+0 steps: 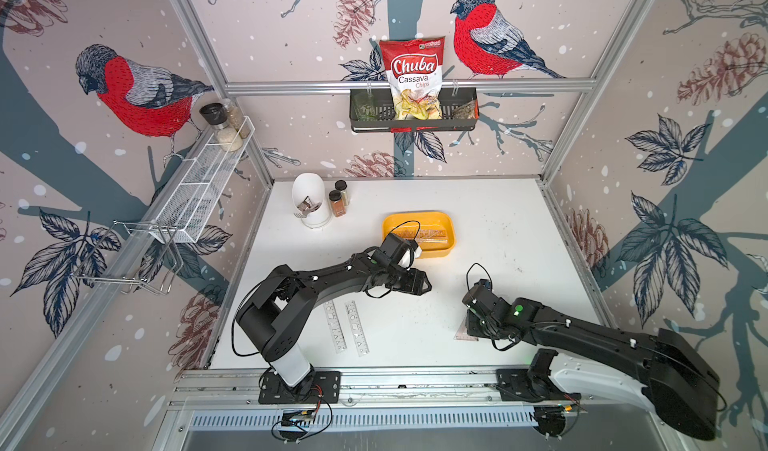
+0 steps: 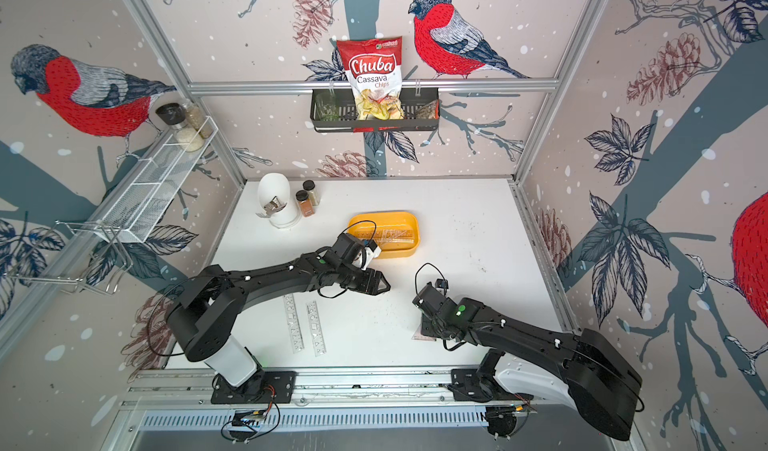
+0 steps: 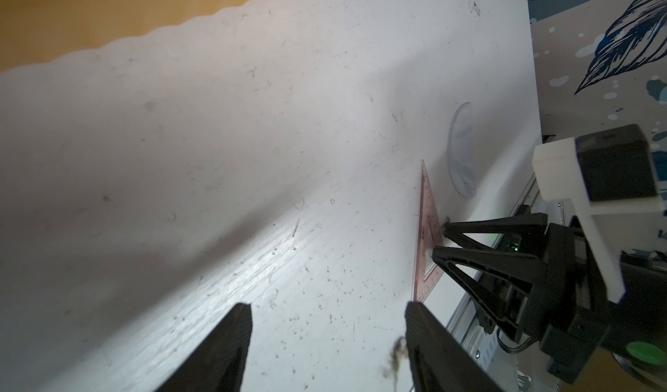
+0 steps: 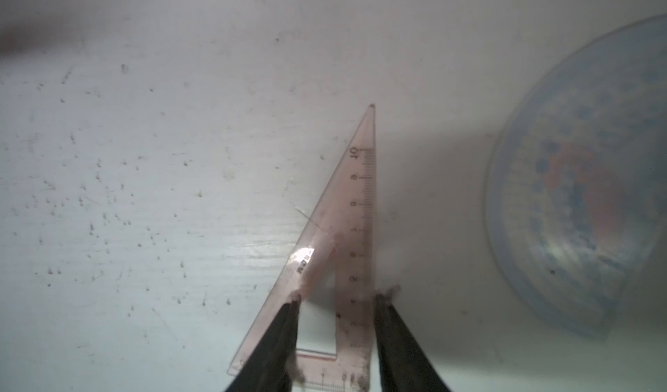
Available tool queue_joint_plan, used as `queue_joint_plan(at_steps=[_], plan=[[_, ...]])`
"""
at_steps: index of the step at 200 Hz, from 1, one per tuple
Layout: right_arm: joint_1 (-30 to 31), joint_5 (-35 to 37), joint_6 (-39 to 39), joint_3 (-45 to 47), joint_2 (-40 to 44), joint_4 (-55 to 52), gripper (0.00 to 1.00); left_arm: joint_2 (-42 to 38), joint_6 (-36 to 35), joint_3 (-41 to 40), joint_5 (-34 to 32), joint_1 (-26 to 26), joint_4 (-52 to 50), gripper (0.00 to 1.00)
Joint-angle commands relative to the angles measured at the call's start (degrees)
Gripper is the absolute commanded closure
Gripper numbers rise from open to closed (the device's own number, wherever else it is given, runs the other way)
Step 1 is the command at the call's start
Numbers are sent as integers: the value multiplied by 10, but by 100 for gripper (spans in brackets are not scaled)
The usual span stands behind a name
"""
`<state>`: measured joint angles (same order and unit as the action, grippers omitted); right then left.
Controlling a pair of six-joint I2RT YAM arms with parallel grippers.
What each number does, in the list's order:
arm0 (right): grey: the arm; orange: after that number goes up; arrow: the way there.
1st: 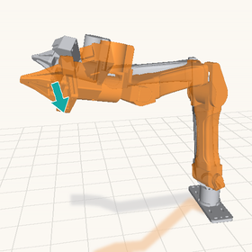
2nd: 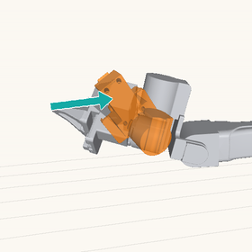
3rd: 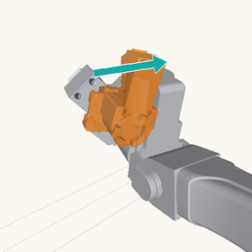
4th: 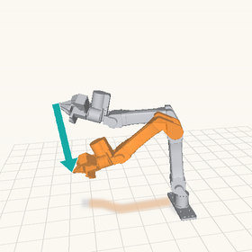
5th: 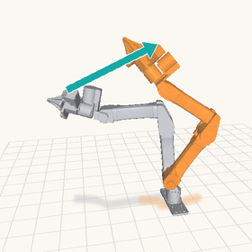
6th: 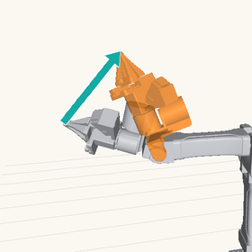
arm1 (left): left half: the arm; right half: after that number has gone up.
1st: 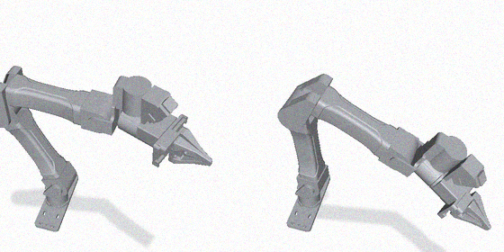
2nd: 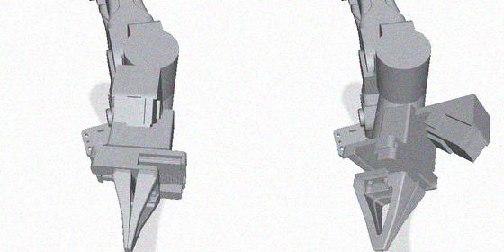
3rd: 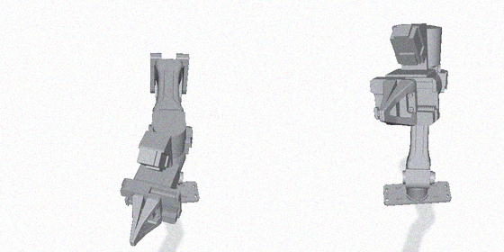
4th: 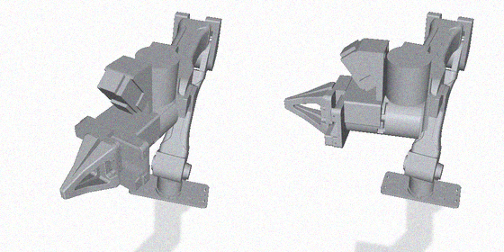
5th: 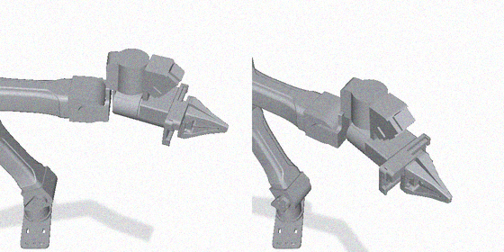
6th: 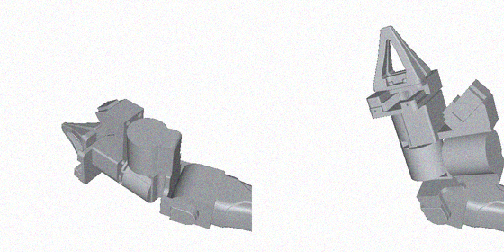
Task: Put the scattered rulers into the storage box
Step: Move the ruler to the center of the board.
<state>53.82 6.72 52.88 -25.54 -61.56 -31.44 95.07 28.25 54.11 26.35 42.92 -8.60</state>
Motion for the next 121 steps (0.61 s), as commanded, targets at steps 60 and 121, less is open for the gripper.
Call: queue_joint_plan(at_steps=[60,121], plan=[[-23,-1,-8,5,-38,54,74,-4,-9,-7,-9,1,13,29],[-46,22,-46,-50,-153,96,79,-23,-3,-24,-21,-2,14,29]])
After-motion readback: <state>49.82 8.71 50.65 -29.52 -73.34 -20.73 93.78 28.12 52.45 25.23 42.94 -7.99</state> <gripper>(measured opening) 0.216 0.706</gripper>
